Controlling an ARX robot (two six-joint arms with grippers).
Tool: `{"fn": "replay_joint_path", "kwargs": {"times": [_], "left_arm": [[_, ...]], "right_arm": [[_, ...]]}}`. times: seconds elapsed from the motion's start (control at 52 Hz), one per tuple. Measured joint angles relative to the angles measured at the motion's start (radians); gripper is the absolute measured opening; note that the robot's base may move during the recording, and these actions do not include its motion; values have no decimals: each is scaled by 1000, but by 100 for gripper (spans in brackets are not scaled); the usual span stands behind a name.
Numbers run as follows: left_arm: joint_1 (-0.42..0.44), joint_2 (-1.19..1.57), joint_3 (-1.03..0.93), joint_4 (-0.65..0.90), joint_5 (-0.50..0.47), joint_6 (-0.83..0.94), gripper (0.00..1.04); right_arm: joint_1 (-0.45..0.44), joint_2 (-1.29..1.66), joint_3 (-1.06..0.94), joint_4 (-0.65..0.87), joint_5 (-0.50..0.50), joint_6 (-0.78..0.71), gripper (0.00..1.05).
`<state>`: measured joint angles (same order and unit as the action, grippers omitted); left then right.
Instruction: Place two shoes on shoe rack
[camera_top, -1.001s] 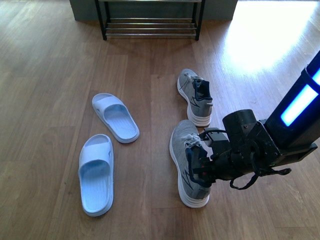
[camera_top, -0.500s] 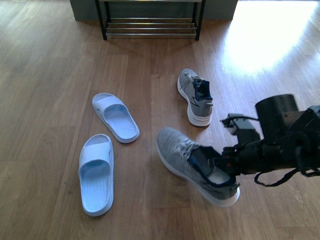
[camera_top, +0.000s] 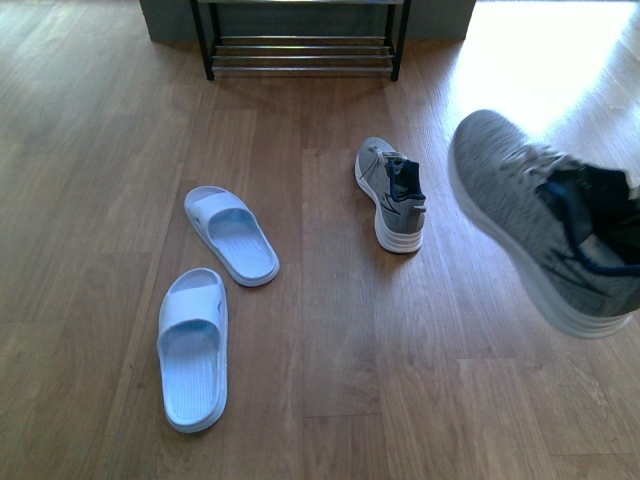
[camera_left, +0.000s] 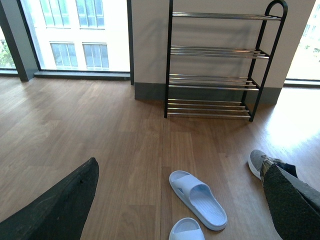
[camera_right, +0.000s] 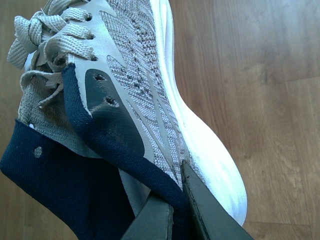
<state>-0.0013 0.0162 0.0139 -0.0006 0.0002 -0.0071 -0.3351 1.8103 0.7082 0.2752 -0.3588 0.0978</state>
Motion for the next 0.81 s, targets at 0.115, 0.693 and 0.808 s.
{"fn": "replay_joint_path", "kwargs": {"times": [0.115, 0.693, 0.808], "left_arm": [[0, 0, 0, 0, 0, 0, 95], [0, 0, 0, 0, 0, 0, 95], [0, 0, 0, 0, 0, 0, 95]], "right_arm": [[-85, -151, -32, -67, -82, -14, 1], [-247, -526, -134, -236, -258, -114, 1], [-248, -526, -134, -236, -259, -117, 1]]}}
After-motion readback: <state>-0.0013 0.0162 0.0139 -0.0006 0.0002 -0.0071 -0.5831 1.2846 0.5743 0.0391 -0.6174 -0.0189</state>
